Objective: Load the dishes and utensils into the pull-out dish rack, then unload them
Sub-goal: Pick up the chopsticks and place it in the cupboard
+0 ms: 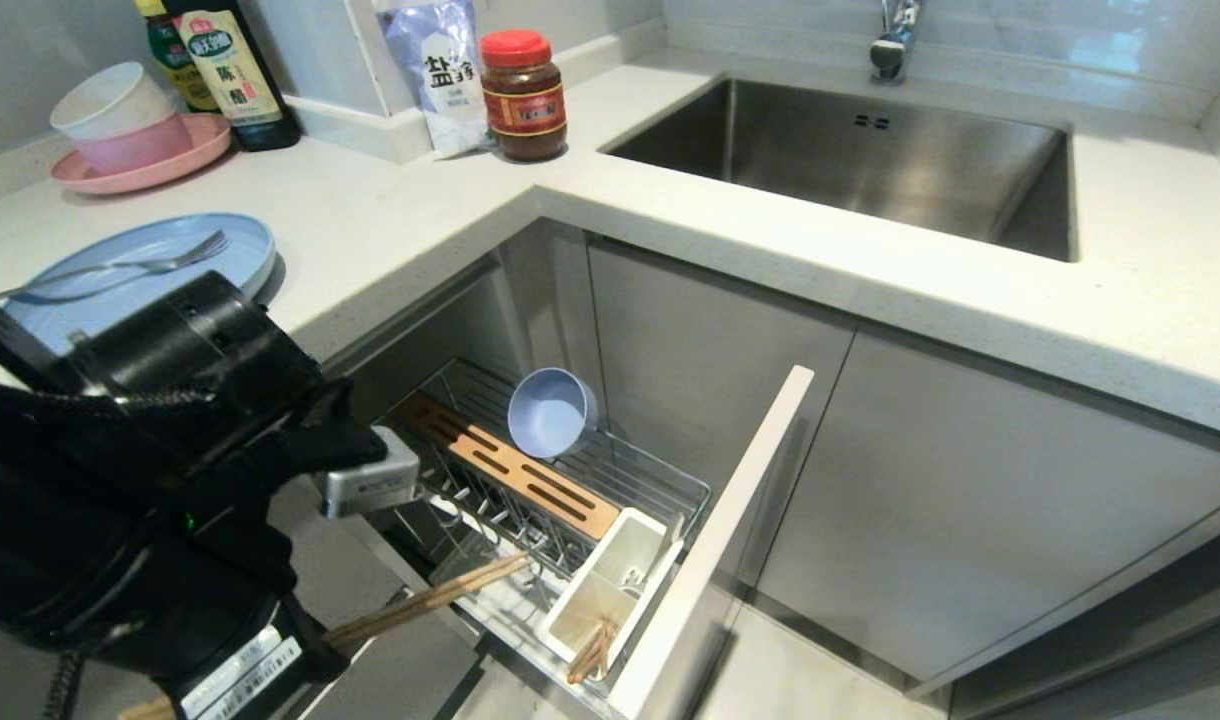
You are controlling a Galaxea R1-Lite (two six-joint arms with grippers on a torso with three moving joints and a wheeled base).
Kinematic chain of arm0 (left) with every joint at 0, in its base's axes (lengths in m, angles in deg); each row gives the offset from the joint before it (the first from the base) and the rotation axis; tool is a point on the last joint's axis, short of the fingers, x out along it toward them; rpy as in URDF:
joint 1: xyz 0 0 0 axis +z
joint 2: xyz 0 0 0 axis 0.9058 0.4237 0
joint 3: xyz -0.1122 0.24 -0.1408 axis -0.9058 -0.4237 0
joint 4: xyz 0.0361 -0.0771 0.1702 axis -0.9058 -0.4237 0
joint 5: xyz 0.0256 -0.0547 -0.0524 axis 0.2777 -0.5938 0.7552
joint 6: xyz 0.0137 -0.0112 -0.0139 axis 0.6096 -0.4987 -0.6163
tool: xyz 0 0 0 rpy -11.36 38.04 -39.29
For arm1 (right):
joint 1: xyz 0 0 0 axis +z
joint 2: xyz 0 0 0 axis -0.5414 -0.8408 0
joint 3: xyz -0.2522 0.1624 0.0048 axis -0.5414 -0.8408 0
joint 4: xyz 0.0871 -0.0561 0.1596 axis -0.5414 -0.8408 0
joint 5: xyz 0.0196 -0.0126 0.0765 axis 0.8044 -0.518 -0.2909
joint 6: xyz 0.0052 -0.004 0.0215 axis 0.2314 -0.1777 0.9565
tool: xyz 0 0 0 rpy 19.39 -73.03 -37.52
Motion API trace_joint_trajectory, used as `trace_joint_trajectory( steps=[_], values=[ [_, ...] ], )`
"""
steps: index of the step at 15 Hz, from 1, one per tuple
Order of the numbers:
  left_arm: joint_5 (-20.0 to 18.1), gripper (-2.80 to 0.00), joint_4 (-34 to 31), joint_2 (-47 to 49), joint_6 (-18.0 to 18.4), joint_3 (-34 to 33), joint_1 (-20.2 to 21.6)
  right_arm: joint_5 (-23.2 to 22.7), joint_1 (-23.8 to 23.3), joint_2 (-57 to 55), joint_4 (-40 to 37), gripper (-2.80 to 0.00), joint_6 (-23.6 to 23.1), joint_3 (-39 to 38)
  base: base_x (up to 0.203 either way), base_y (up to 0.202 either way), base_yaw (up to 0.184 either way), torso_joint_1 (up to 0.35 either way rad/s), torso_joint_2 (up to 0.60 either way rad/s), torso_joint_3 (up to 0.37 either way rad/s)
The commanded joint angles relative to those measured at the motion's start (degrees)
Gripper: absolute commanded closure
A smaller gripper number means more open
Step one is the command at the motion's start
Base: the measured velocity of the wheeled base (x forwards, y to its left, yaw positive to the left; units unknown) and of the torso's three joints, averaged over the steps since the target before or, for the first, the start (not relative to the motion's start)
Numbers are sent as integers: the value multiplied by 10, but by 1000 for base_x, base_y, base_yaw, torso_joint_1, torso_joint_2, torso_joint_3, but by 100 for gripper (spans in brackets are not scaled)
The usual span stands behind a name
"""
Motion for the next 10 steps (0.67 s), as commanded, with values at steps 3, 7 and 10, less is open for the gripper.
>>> trace_joint_trajectory(
  steps=[3, 7, 10],
  values=[
    [0, 0, 78, 38, 47, -72, -1, 0, 0, 2, 0, 0, 0, -1, 0, 0, 0, 0, 0, 0],
    [-8, 0, 87, 68, 49, -73, -1, 0, 0, 2, 0, 0, 0, -1, 0, 0, 0, 0, 0, 0],
    [-10, 0, 98, 106, 50, -72, -12, 0, 0, 2, 0, 0, 0, -1, 0, 0, 0, 0, 0, 0]
  ],
)
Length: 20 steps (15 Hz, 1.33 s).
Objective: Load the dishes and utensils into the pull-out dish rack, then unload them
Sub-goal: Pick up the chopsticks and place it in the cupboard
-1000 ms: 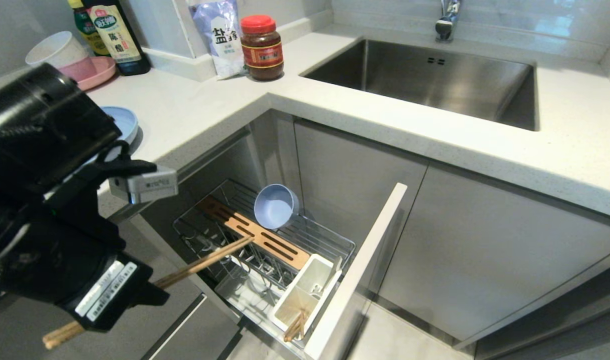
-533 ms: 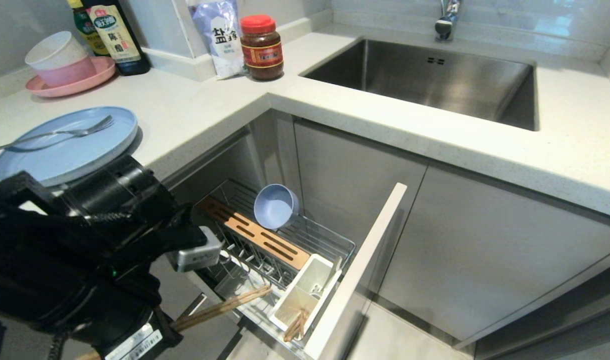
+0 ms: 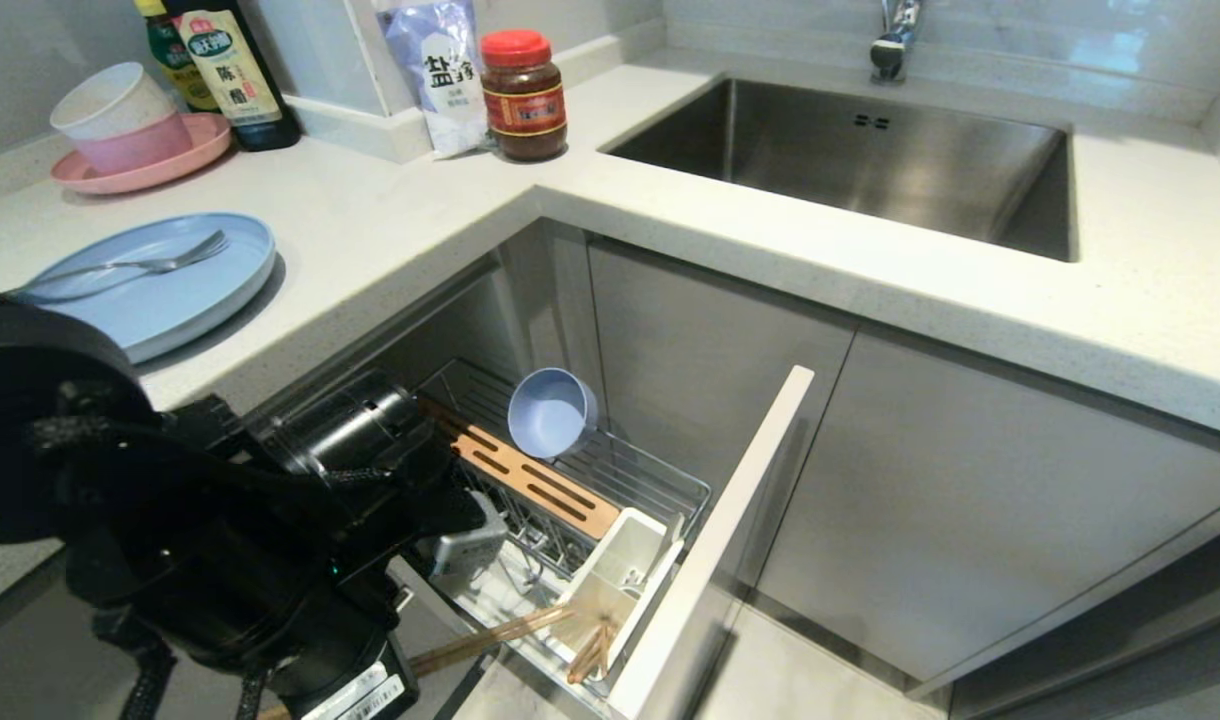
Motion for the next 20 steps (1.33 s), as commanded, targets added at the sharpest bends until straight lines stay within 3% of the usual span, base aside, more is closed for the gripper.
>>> trace_joint_trajectory(
  steps=[1, 20],
  values=[
    [1, 0, 3, 42, 1, 2, -6, 0, 0, 2, 0, 0, 0, -1, 0, 0, 0, 0, 0, 0],
    [5, 0, 27, 238, -2, 109, -6, 0, 0, 2, 0, 0, 0, -1, 0, 0, 0, 0, 0, 0]
  ],
)
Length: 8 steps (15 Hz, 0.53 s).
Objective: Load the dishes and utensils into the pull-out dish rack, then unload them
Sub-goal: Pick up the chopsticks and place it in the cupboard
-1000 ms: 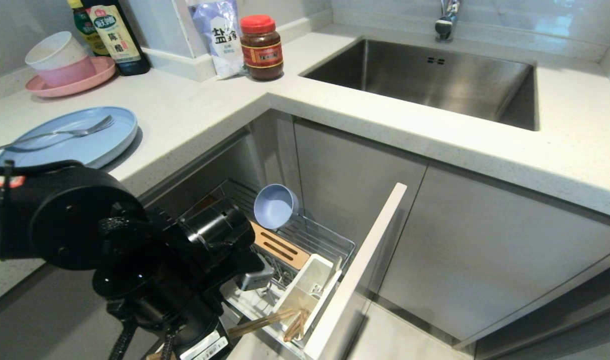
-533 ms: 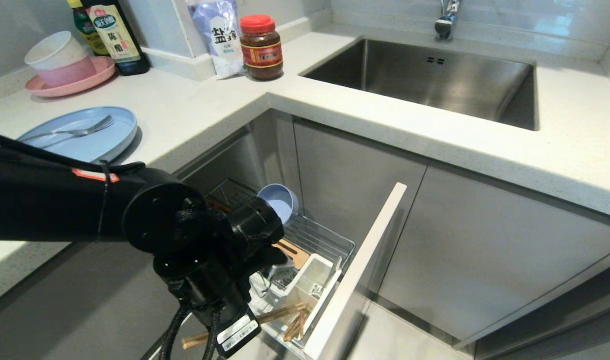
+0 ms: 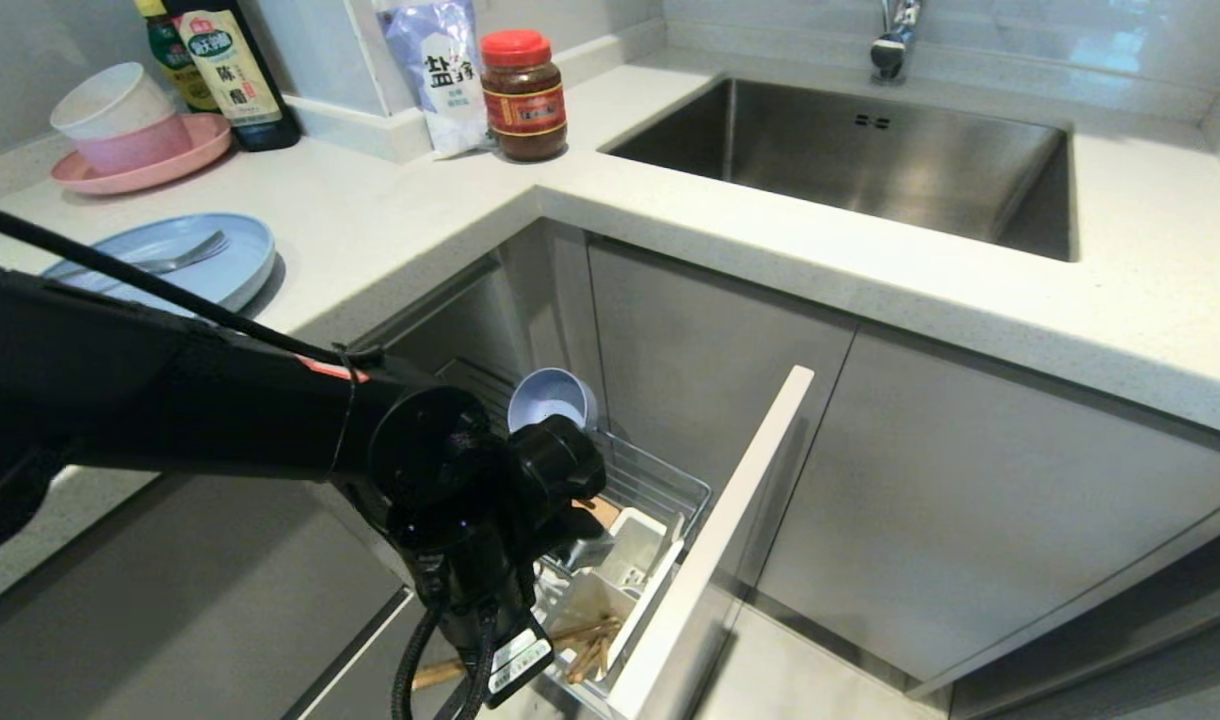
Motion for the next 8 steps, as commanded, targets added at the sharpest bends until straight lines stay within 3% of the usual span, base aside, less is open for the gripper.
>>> trace_joint_trajectory(
  steps=[1, 8],
  values=[
    [1, 0, -2, 25, 0, 11, -1, 0, 0, 2, 0, 0, 0, -1, 0, 0, 0, 0, 0, 0],
    [1, 0, -2, 49, -2, 36, 0, 0, 0, 2, 0, 0, 0, -1, 0, 0, 0, 0, 0, 0]
  ],
)
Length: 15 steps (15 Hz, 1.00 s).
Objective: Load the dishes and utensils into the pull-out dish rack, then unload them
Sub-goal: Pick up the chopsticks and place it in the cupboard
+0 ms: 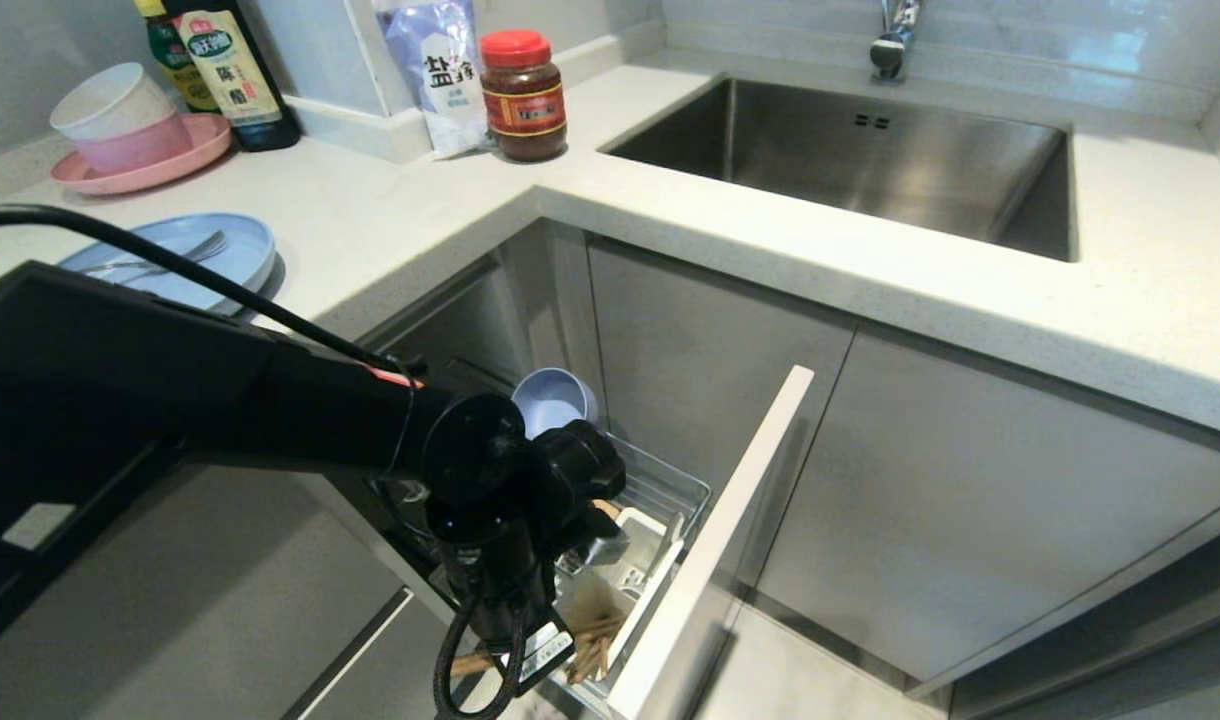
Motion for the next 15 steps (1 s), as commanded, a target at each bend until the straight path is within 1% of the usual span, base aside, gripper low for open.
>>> trace_joint_trajectory(
  steps=[1, 6, 15],
  values=[
    [1, 0, -3, 11, 0, 7, 1, 0, 0, 2, 0, 0, 0, -1, 0, 0, 0, 0, 0, 0],
    [1, 0, -2, 31, -8, 23, 1, 0, 0, 2, 0, 0, 0, -1, 0, 0, 0, 0, 0, 0],
    [1, 0, -4, 52, -8, 34, 1, 0, 0, 2, 0, 0, 0, -1, 0, 0, 0, 0, 0, 0]
  ],
)
